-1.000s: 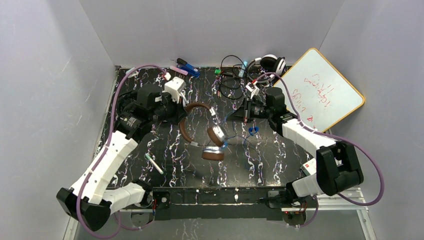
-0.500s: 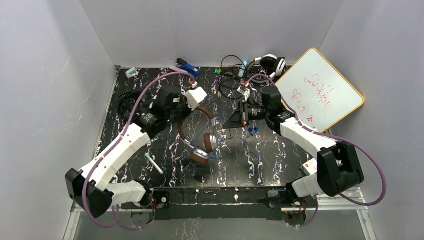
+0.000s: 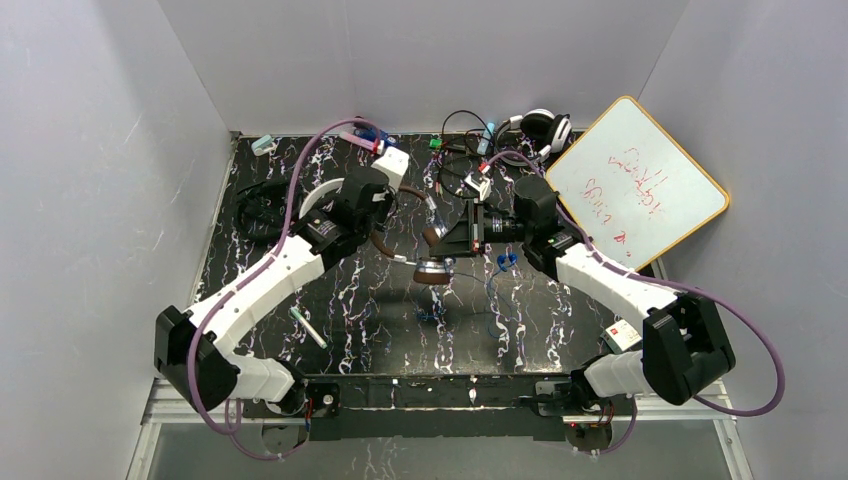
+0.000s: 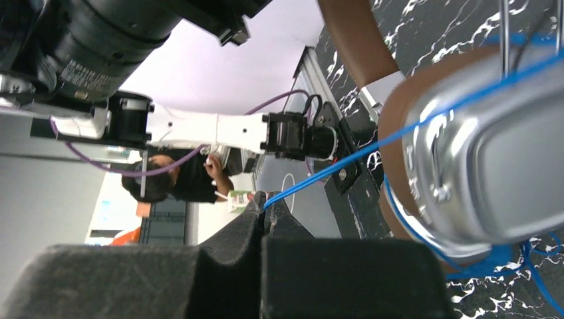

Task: Wrap the headphones
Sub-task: Wrap the headphones cable around the headphones.

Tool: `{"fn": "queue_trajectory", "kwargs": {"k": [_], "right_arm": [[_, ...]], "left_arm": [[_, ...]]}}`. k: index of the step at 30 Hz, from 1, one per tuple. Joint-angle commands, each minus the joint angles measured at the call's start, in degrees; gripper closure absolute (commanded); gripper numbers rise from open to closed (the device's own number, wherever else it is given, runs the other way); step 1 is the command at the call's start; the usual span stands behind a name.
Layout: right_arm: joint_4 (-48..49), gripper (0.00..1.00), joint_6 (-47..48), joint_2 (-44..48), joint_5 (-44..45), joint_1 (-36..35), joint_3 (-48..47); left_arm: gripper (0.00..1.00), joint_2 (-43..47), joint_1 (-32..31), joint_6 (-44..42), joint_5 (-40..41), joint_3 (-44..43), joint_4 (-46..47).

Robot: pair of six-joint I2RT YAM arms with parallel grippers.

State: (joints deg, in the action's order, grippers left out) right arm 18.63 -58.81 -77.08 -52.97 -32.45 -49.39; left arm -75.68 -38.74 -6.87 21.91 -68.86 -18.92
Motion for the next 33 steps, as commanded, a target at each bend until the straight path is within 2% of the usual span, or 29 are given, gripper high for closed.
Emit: {"fn": "queue_trajectory", "kwargs": {"k": [1, 4, 11, 18, 24, 27, 33], "right_arm": [[3.1, 0.92, -4.0, 0.8, 5.4, -1.4, 0.5], [2.3, 0.86, -4.0, 0.6, 8.0, -2.6, 0.5], [-2.8, 0.86, 0.2, 0.8, 12.8, -4.8, 0.8], [-2.0, 0.91, 3.2, 1.1, 17.3, -5.9, 5.5], [4.6, 0.89, 7.6, 6.8, 25.0, -6.3, 14.2], [8.2, 0.83, 10.8, 9.9, 27.5, -6.3, 17.9], [12.3, 0.61, 16.7, 13.5, 27.7, -6.3, 20.7]], "left_arm": [[1.00, -0.6, -0.7, 16.0, 14.9, -1.9, 4.0], [1.00, -2.3, -0.9, 23.4, 20.0, -3.4, 2.0], [1.00, -1.2, -1.0, 31.4, 27.8, -3.9, 2.3], [1.00, -1.8, -1.0, 41.6, 26.2, -10.4, -4.9], [1.00, -1.4, -1.0, 42.8, 23.4, -14.6, -8.2], [1.00, -1.5, -1.0, 43.8, 21.6, -18.3, -11.3], [1.00, -1.7, -1.0, 44.9, 15.3, -22.9, -14.2]]}}
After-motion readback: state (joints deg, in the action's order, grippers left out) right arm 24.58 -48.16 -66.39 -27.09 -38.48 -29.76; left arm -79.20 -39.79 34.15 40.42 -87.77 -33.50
